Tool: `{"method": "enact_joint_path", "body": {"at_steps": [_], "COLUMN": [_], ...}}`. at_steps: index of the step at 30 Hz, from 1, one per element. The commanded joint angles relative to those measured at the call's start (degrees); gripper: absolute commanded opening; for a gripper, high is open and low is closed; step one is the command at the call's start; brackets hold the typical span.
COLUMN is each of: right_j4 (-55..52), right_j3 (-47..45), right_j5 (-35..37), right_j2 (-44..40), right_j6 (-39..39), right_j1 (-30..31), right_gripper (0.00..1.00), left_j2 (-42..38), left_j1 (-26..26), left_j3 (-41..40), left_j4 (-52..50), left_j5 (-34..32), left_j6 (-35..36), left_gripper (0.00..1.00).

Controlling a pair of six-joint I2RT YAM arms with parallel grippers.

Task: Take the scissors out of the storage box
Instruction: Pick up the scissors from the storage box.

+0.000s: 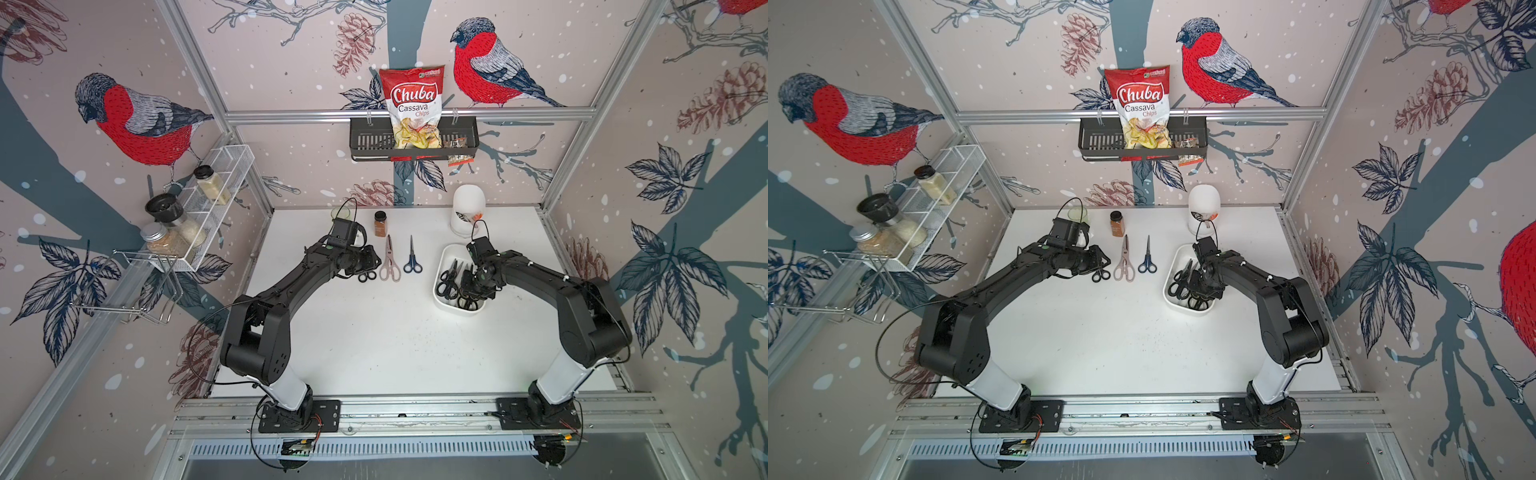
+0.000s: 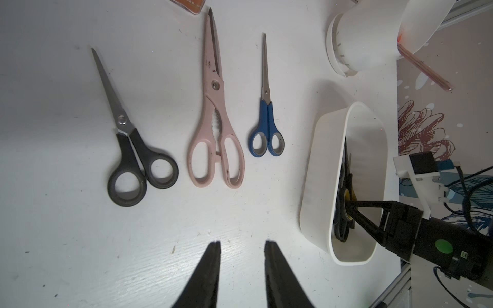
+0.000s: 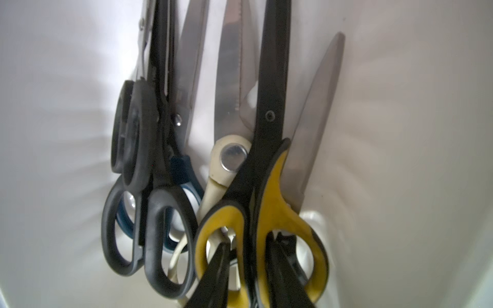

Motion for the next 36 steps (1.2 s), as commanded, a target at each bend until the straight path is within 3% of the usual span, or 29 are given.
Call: {"method": "enact_joint_path", "body": {"at_steps": [1, 9, 16, 22, 30, 36], "right_j4": [1.22, -0.91, -3.89, -3.18, 1.50, 5.06], "right_j3": [0.25, 2.02, 5.99, 7.40, 10.05, 10.28], "right_j5": [0.73, 2.56, 6.57, 6.83, 4.84, 2.13], "right_j2": [-0.22, -1.99, -3.16, -4.37, -5.17, -4.85], "right_j6": [-0.17, -0.16, 0.91, 3.45, 7.46, 9.27], "right_j1": [0.18, 0.90, 4.61, 8.29, 14.79, 16.97], "right_gripper": [0.21, 0.12, 0.09, 0.08, 0.04, 0.00], "left_j2": [-0.46, -1.15, -1.59, -0.66, 2.46, 2.17], "left_j1": [0.06, -0.06, -0.84, -4.83, -10.41, -11.03], "left_j3": [0.62, 0.00, -4.29, -5.62, -5.72, -6.91], "left_j4": [0.09, 0.83, 11.16, 19.31, 22.26, 24.33], "left_j5": [0.58, 2.18, 14.83, 21.00, 20.26, 19.25], "left_j6": [-0.08, -0.92, -7.73, -12.73, -14.44, -15.37], "left_gripper": [0.33, 0.33, 0.34, 0.39, 0.41, 0.40]}}
